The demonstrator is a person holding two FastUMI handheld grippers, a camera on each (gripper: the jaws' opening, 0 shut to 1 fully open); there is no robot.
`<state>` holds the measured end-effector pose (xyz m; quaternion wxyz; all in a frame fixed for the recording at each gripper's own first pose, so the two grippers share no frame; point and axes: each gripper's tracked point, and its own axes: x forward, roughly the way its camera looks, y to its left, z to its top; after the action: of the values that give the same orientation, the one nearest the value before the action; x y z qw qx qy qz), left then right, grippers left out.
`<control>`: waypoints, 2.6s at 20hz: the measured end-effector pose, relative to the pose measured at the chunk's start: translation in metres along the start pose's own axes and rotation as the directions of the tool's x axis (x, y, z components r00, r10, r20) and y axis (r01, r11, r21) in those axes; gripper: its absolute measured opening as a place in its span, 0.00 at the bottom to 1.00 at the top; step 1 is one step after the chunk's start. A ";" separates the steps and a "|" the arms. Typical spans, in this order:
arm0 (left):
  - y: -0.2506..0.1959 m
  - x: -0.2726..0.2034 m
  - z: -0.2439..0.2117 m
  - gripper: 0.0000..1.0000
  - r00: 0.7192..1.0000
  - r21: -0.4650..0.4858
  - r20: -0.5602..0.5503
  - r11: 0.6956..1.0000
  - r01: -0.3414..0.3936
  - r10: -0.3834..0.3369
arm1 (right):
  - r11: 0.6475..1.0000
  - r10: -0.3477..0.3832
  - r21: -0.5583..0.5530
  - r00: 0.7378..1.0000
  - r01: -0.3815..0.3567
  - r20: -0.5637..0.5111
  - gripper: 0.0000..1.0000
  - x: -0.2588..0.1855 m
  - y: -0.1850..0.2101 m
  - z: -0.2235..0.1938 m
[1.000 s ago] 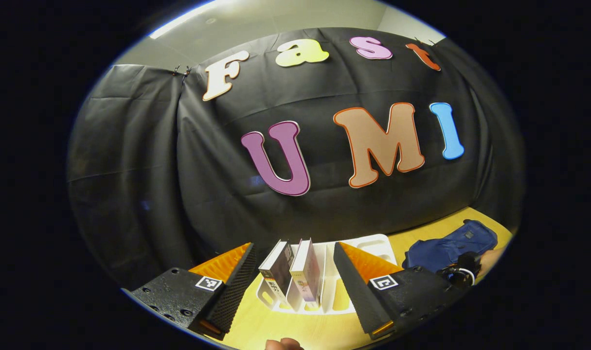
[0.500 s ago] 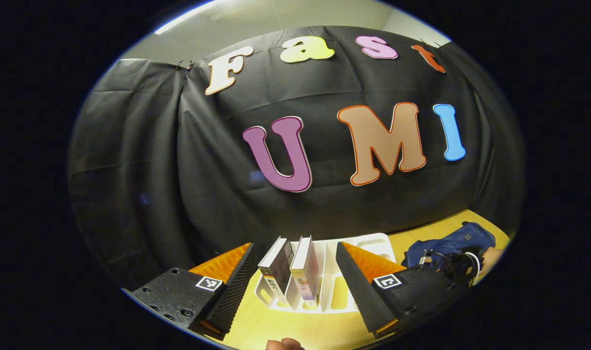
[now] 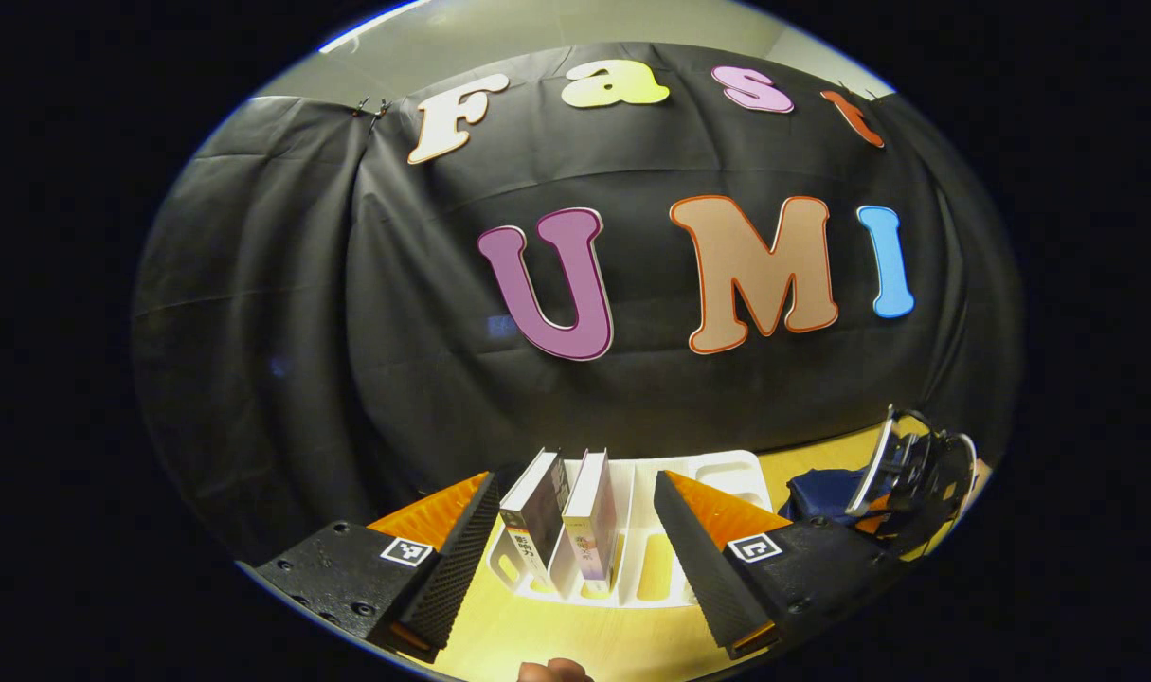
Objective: Open the schoolbag, grab two books from the bookshelf and put them into the schoolbag.
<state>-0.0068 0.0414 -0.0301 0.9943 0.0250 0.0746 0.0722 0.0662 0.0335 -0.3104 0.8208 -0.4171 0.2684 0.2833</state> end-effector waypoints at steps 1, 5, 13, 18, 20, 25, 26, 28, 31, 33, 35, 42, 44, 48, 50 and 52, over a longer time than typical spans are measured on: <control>0.001 0.002 -0.001 0.96 1.000 -0.004 -0.001 1.000 0.000 0.000 | 0.999 -0.003 0.040 1.000 0.003 0.008 0.04 -0.003 -0.008 0.002; 0.003 0.011 -0.003 0.96 1.000 -0.008 -0.006 1.000 0.002 -0.002 | 0.982 -0.024 0.187 0.999 0.019 0.026 0.01 -0.019 -0.036 0.005; 0.012 0.034 -0.027 0.97 0.999 -0.023 -0.052 1.000 -0.009 0.007 | 0.823 -0.097 0.566 0.994 0.055 0.044 0.03 -0.043 -0.084 -0.004; 0.014 0.053 -0.043 0.97 0.996 -0.025 -0.087 1.000 0.002 -0.004 | 0.657 -0.132 0.752 0.990 0.055 0.042 0.01 -0.049 -0.099 -0.014; 0.011 0.062 -0.047 0.97 0.994 -0.013 -0.104 1.000 0.019 -0.020 | 0.614 -0.142 0.787 0.989 0.056 0.040 0.01 -0.050 -0.101 -0.015; 0.002 0.088 -0.056 0.97 0.988 0.034 -0.139 0.997 0.069 -0.064 | 0.579 -0.143 0.814 0.989 0.050 0.041 0.03 -0.050 -0.098 -0.014; 0.001 0.094 -0.056 0.97 0.987 0.047 -0.142 0.996 0.080 -0.072 | 0.575 -0.142 0.817 0.989 0.048 0.041 0.03 -0.050 -0.099 -0.014; -0.006 0.105 -0.062 0.96 0.979 0.057 -0.174 0.992 0.115 -0.103 | 0.569 -0.147 0.821 0.988 0.050 0.042 0.03 -0.051 -0.100 -0.014; -0.009 0.119 -0.072 0.96 0.962 0.065 -0.242 0.987 0.144 -0.124 | 0.565 -0.149 0.823 0.988 0.049 0.044 0.03 -0.051 -0.100 -0.014; -0.006 0.130 -0.085 0.96 0.947 0.083 -0.302 0.986 0.143 -0.112 | 0.557 -0.150 0.829 0.988 0.046 0.047 0.03 -0.051 -0.100 -0.014; -0.007 0.135 -0.101 0.97 0.918 0.067 -0.378 0.985 0.158 -0.121 | 0.547 -0.152 0.836 0.987 0.043 0.049 0.03 -0.051 -0.100 -0.014; -0.005 0.154 -0.135 0.96 0.799 -0.038 -0.580 0.985 0.170 -0.160 | 0.549 -0.149 0.835 0.988 0.045 0.044 0.03 -0.053 -0.101 -0.013; -0.005 0.159 -0.138 0.96 0.777 -0.030 -0.611 0.986 0.167 -0.150 | 0.547 -0.151 0.836 0.987 0.045 0.046 0.03 -0.053 -0.101 -0.013; -0.012 0.170 -0.146 0.95 0.726 -0.005 -0.672 0.981 0.194 -0.147 | 0.531 -0.153 0.847 0.987 0.043 0.045 0.03 -0.053 -0.101 -0.013; -0.014 0.173 -0.152 0.93 0.696 -0.011 -0.701 0.978 0.208 -0.156 | 0.526 -0.154 0.850 0.987 0.043 0.045 0.03 -0.053 -0.101 -0.012; -0.015 0.174 -0.156 0.92 0.670 -0.005 -0.725 0.975 0.223 -0.157 | 0.525 -0.156 0.850 0.987 0.044 0.045 0.03 -0.053 -0.101 -0.013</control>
<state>0.1419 0.0585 -0.2107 0.8849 0.0283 0.4639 -0.0309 0.0961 -0.0396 -0.2273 0.9488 0.0345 0.2996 0.0941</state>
